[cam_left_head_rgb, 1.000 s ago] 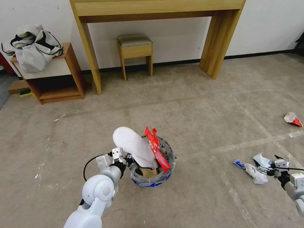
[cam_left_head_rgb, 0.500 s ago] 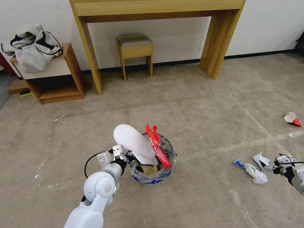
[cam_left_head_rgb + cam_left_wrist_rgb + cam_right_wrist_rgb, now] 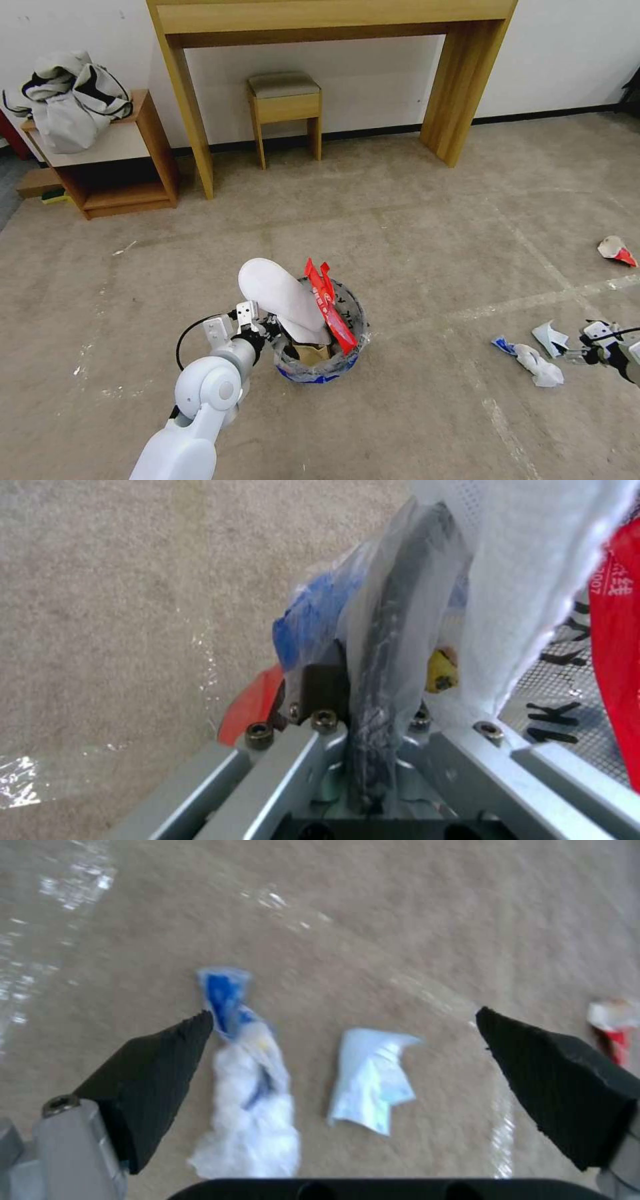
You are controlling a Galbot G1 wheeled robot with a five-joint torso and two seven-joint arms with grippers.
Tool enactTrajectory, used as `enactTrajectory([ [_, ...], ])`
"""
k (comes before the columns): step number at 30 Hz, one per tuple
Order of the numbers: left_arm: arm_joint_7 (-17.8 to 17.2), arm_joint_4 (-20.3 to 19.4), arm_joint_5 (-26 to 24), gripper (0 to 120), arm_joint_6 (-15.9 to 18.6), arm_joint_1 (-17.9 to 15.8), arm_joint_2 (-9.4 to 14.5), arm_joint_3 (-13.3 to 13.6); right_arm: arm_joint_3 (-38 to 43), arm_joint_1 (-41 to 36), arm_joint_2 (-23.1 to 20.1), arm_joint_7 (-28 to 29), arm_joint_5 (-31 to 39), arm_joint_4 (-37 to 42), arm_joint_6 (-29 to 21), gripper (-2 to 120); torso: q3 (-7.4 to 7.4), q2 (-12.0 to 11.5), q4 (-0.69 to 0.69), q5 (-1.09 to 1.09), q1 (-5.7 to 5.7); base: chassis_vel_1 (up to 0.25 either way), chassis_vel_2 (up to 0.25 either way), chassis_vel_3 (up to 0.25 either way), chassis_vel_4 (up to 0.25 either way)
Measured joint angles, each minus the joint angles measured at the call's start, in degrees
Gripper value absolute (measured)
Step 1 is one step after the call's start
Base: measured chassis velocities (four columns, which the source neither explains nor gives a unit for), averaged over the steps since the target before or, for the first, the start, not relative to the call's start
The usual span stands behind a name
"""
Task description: Pick up the trash bin and place the garbage on the floor into it.
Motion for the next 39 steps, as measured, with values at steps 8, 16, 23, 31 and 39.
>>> enactTrajectory([
  [8,0.0,0.6,-0.1,1,0.0,-0.6,-0.3,0.4,-5.1,3.5,-0.2,-5.5,-0.4,-0.9,-1.4,100,0.00,0.0,0.01,0.01,0.00,0.000,0.000,0.000,0.000],
  [16,-0.2,1.0,-0.2,1,0.0,-0.9,-0.6,0.7,-9.6,6.8,-1.4,-12.6,2.0,-4.2,-7.2,100,0.00,0.0,-0.01,0.00,0.00,0.000,0.000,0.000,0.000],
  [23,-0.1,0.7,-0.2,1,0.0,-0.8,-0.7,0.3,-11.4,10.2,-2.1,-14.0,-0.6,-7.9,-9.4,100,0.00,0.0,0.02,0.00,0.00,0.000,0.000,0.000,0.000],
  [31,0.1,1.0,-0.3,1,-0.1,-0.8,-0.5,0.3,-13.9,12.6,-1.3,-15.6,-2.1,-12.5,-10.1,100,0.00,0.0,-0.01,-0.01,0.00,0.000,0.000,0.000,0.000],
  [39,0.2,1.4,-0.9,1,-0.2,-1.2,-0.1,0.2,-18.6,18.6,2.3,-15.7,-4.9,-20.0,-8.2,100,0.00,0.0,0.00,0.01,0.00,0.000,0.000,0.000,0.000],
])
